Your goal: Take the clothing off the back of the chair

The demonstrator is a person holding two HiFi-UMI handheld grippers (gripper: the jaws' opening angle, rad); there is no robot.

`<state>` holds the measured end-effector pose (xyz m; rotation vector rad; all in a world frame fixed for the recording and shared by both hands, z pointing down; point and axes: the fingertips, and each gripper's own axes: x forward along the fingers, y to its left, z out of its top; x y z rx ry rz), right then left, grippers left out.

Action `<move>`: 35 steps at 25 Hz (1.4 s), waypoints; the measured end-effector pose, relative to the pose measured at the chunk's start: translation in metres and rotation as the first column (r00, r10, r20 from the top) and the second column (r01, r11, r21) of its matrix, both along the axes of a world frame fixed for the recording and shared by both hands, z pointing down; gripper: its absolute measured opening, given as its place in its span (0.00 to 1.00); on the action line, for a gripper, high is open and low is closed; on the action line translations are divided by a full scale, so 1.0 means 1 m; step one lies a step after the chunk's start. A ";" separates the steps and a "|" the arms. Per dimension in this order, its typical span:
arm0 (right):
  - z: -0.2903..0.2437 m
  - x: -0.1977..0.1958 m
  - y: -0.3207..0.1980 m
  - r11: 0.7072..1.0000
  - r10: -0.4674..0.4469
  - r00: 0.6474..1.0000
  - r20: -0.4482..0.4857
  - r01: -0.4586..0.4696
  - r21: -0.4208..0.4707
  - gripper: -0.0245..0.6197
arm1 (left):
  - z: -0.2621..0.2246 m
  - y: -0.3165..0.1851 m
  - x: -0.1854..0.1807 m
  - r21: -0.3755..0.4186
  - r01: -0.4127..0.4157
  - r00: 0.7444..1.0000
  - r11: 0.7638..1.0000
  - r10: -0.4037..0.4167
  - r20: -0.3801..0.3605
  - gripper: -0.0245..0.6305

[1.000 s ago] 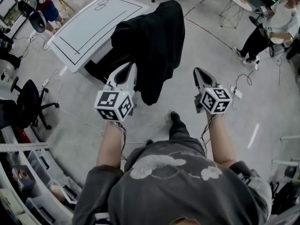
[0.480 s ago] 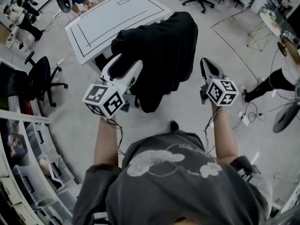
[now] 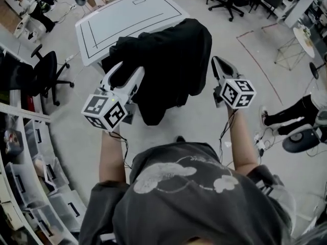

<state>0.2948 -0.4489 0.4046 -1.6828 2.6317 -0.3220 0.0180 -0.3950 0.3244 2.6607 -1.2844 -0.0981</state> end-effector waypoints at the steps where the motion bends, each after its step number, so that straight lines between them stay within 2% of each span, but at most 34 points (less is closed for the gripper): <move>1: 0.001 0.003 -0.004 1.000 -0.013 1.000 -0.004 0.013 -0.003 0.03 | 0.001 -0.001 0.002 -0.001 0.016 1.000 1.000 -0.016 0.006 0.39; 8: 0.005 0.023 -0.035 0.996 -0.082 0.997 -0.012 0.082 -0.034 0.03 | 0.005 -0.009 0.011 -0.014 0.127 0.991 0.992 -0.127 0.030 0.29; 13: -0.002 0.025 -0.060 0.984 -0.169 0.985 0.025 0.171 -0.059 0.03 | 0.005 -0.009 0.010 -0.018 0.166 0.986 0.986 -0.166 0.021 0.08; 14: -0.003 0.026 -0.063 0.981 -0.183 0.982 0.037 0.185 -0.063 0.06 | 0.005 -0.008 0.010 -0.019 0.168 0.986 0.986 -0.167 0.023 0.06; 19: -0.015 0.014 -0.090 0.948 -0.295 0.950 0.102 0.304 -0.095 0.38 | 0.008 -0.009 0.009 -0.031 0.169 0.985 0.985 -0.168 0.049 0.06; 22: -0.020 0.001 -0.113 0.912 -0.383 0.917 0.112 0.394 -0.116 0.49 | 0.009 -0.010 0.008 -0.037 0.171 0.984 0.985 -0.169 0.057 0.06; 25: -0.015 -0.007 -0.132 0.863 -0.470 0.879 0.076 0.476 -0.171 0.55 | 0.009 -0.012 0.009 -0.040 0.176 0.983 0.984 -0.174 0.064 0.06; 28: -0.011 -0.020 -0.140 0.790 -0.564 0.821 0.088 0.567 -0.232 0.56 | 0.009 -0.015 0.008 -0.039 0.179 0.981 0.983 -0.175 0.086 0.06; 32: -0.010 -0.042 -0.141 0.675 -0.689 0.715 0.118 0.693 -0.253 0.56 | 0.010 -0.017 0.005 -0.051 0.182 0.980 0.982 -0.177 0.092 0.06; 34: -0.008 -0.047 -0.139 0.642 -0.716 0.686 0.129 0.720 -0.263 0.54 | 0.011 -0.018 0.005 -0.054 0.186 0.980 0.981 -0.181 0.088 0.05; 35: -0.007 -0.048 -0.138 0.635 -0.724 0.679 0.123 0.726 -0.265 0.49 | 0.011 -0.018 0.005 -0.054 0.188 0.979 0.981 -0.183 0.085 0.06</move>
